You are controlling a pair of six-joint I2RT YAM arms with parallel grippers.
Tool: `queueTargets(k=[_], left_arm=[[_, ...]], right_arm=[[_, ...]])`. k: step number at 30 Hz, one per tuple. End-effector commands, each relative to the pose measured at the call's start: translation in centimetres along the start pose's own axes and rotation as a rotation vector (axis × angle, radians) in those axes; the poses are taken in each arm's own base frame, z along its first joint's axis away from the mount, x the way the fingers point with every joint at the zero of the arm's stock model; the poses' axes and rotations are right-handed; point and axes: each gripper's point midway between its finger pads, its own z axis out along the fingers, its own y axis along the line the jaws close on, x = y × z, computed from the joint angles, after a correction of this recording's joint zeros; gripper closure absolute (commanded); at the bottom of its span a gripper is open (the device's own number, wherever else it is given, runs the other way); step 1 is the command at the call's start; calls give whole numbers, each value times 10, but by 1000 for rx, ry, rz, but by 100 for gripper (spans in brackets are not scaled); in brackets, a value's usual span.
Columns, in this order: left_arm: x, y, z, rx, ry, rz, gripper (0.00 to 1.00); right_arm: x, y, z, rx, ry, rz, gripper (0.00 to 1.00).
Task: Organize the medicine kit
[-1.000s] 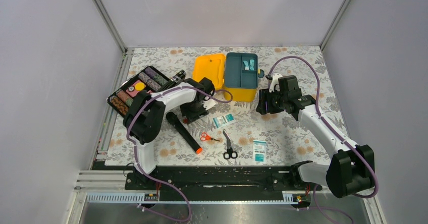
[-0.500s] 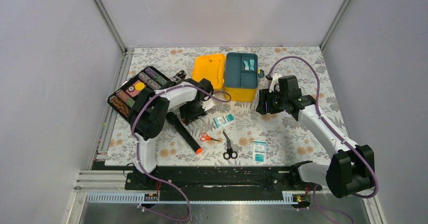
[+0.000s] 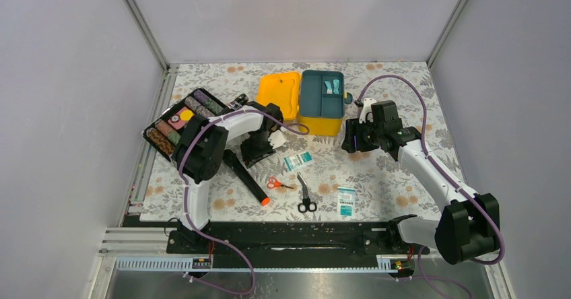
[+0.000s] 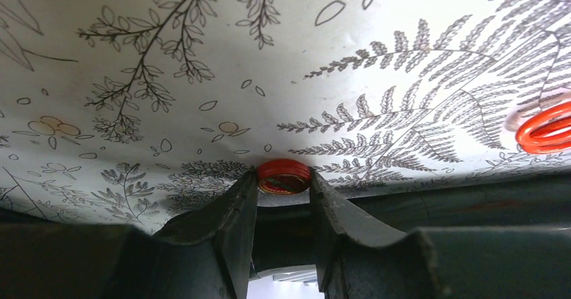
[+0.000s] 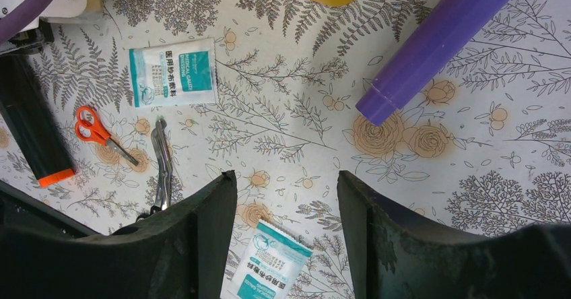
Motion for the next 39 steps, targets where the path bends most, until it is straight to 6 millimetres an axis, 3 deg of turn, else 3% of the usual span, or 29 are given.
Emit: queueTargets(k=[1, 7, 15, 19, 28, 33, 39], left_arm=[[-13, -22, 4, 103, -42, 25, 67], [-27, -23, -14, 93, -116, 27, 73], [-57, -41, -75, 157, -331, 51, 82], [-78, -54, -113, 198, -458, 82, 84], [-134, -82, -229, 306, -803, 166, 86], [-179, -68, -271, 271, -970, 165, 88], [-260, -26, -295, 158, -1230, 92, 88]], right_arm=[[-12, 3, -7, -3, -42, -13, 37], [-13, 3, -7, -4, -41, -12, 37], [-14, 3, -6, -4, -38, -14, 37], [-15, 2, -7, 3, -39, -15, 37], [-19, -3, -21, 36, -35, -43, 37], [-24, -7, -33, 61, -31, -68, 36], [-22, -9, -34, 67, -24, -62, 36]])
